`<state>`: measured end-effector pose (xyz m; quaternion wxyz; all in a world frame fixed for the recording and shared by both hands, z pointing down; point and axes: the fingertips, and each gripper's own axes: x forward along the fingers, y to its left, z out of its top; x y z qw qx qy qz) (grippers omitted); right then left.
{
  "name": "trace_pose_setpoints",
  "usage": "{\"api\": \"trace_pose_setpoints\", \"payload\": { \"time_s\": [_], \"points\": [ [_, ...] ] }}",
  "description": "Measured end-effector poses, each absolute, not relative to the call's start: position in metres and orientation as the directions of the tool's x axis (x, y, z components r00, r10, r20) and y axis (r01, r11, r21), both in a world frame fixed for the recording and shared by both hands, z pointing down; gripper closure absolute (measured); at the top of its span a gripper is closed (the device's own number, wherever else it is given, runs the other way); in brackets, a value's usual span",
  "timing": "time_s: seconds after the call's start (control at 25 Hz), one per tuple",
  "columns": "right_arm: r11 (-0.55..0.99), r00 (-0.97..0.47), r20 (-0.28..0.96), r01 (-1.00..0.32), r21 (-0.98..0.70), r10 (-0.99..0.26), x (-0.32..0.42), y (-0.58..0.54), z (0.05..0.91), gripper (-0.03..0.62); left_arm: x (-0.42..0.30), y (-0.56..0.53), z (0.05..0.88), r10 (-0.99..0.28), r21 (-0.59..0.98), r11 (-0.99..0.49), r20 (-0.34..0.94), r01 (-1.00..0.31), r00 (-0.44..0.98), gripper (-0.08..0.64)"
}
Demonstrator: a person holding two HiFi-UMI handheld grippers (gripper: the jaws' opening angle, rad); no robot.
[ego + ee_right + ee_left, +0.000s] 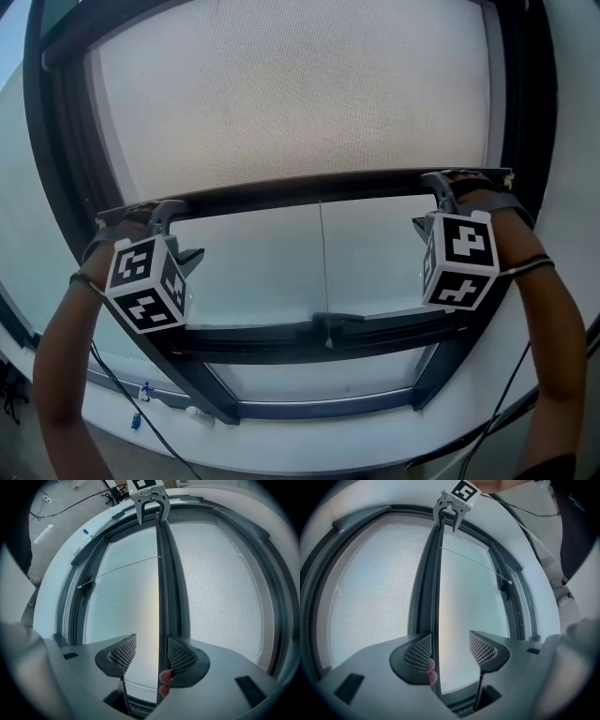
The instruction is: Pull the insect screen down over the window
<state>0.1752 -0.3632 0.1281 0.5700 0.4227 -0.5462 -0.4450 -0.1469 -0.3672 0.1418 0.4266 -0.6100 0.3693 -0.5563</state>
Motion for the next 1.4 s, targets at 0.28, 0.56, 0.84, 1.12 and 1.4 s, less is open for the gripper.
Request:
{"api": "trace_pose_setpoints", "payload": {
  "time_s": [0.28, 0.56, 0.84, 1.12, 1.4],
  "points": [
    [0.27, -0.004, 0.271, 0.037, 0.962, -0.963, 0.176, -0.366, 0.155, 0.377, -0.146, -0.367, 0.169, -0.917, -0.922, -0.385, 0.386, 0.028, 0.101, 0.305],
    [0.373, 0.0, 0.373, 0.04, 0.927, -0.928, 0.178, -0.368, 0.209, 0.377, -0.143, -0.37, 0.222, -0.877, -0.884, -0.466, 0.468, 0.042, 0.105, 0.307],
    [0.376, -0.004, 0.376, 0.028, 0.926, -0.927, 0.178, -0.367, 0.236, 0.377, -0.144, -0.368, 0.25, -0.875, -0.882, -0.471, 0.471, 0.027, 0.111, 0.305],
    [0.384, -0.009, 0.384, 0.005, 0.923, -0.923, 0.179, -0.367, 0.25, 0.377, -0.141, -0.37, 0.263, -0.888, -0.894, -0.448, 0.446, 0.009, 0.11, 0.307],
    [0.445, 0.003, 0.445, 0.022, 0.895, -0.895, 0.179, -0.366, 0.299, 0.377, -0.141, -0.368, 0.312, -0.858, -0.864, -0.504, 0.502, 0.012, 0.107, 0.307]
  ]
}}
